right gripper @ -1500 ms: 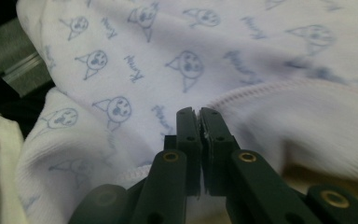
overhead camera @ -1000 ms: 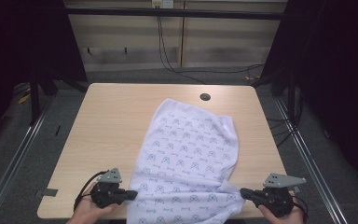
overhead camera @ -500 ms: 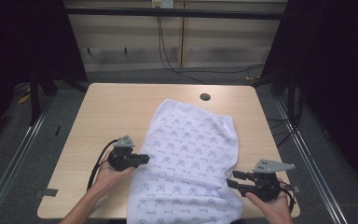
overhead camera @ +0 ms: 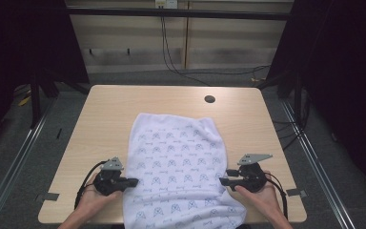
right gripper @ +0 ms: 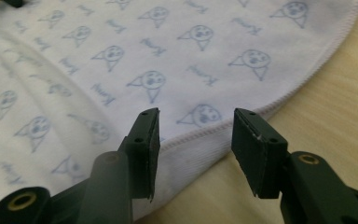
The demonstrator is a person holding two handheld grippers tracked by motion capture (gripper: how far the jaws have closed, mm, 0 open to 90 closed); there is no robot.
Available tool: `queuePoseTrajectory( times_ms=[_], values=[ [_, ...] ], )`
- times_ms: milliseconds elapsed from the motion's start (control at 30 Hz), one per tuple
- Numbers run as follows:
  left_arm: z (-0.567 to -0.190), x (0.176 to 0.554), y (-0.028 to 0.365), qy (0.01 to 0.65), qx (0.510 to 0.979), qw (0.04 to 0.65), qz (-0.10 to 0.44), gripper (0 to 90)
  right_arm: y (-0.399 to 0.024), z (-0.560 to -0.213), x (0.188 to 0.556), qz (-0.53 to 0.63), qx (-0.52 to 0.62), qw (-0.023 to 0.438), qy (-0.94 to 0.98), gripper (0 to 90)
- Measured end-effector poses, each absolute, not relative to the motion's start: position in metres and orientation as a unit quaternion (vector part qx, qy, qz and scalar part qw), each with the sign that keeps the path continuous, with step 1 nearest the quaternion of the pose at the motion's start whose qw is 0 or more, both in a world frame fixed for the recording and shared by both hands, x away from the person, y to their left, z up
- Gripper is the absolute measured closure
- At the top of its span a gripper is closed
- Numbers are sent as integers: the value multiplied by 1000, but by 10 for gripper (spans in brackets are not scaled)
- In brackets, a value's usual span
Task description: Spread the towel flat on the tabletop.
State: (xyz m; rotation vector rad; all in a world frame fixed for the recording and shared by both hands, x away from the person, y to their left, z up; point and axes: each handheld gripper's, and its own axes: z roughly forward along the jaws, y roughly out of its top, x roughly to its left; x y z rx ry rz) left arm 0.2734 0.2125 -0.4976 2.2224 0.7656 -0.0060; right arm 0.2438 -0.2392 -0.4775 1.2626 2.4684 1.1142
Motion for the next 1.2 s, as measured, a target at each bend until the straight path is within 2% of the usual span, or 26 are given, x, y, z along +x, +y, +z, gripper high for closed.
queuePoseTrajectory(
  times_ms=[33, 67, 300, 333, 400, 467, 500, 533, 733, 833, 867, 900, 1033, 1167, 1200],
  values=[
    [-498, 273, 213, 301, 872, 385, -2, 894, -239, -477, 244, 372, 421, 77, 824, 523],
    [-498, 274, 214, 309, 865, 394, -12, 852, -235, -478, 251, 366, 418, 79, 828, 520],
    [-496, 309, 209, 346, 846, 403, 36, 735, -222, -489, 286, 352, 403, 91, 840, 522],
    [-500, 322, 207, 359, 845, 394, 43, 733, -219, -495, 292, 327, 398, 114, 850, 558],
    [-501, 326, 206, 361, 842, 399, 44, 742, -223, -494, 294, 324, 400, 118, 849, 657],
    [-502, 332, 204, 359, 842, 399, 57, 749, -225, -494, 294, 320, 397, 127, 851, 683],
    [-503, 334, 202, 354, 844, 398, 62, 773, -228, -494, 293, 317, 396, 128, 852, 752],
    [-502, 338, 199, 354, 845, 395, 66, 779, -232, -493, 290, 314, 400, 128, 851, 872],
    [-503, 343, 180, 339, 851, 388, 100, 782, -246, -494, 296, 312, 433, 141, 834, 892],
    [-501, 344, 172, 335, 858, 376, 99, 812, -251, -495, 303, 322, 440, 132, 828, 895],
    [-502, 343, 173, 333, 858, 381, 89, 865, -250, -495, 301, 320, 439, 130, 830, 896],
    [-503, 342, 178, 336, 853, 395, 62, 883, -251, -494, 294, 318, 430, 120, 836, 896],
    [-504, 330, 184, 325, 855, 402, 42, 889, -255, -493, 272, 330, 424, 90, 839, 898],
    [-501, 300, 185, 300, 867, 397, 17, 890, -258, -491, 230, 335, 399, 52, 852, 898],
    [-500, 281, 187, 285, 874, 394, -1, 890, -258, -490, 222, 332, 394, 42, 856, 898]
  ],
)
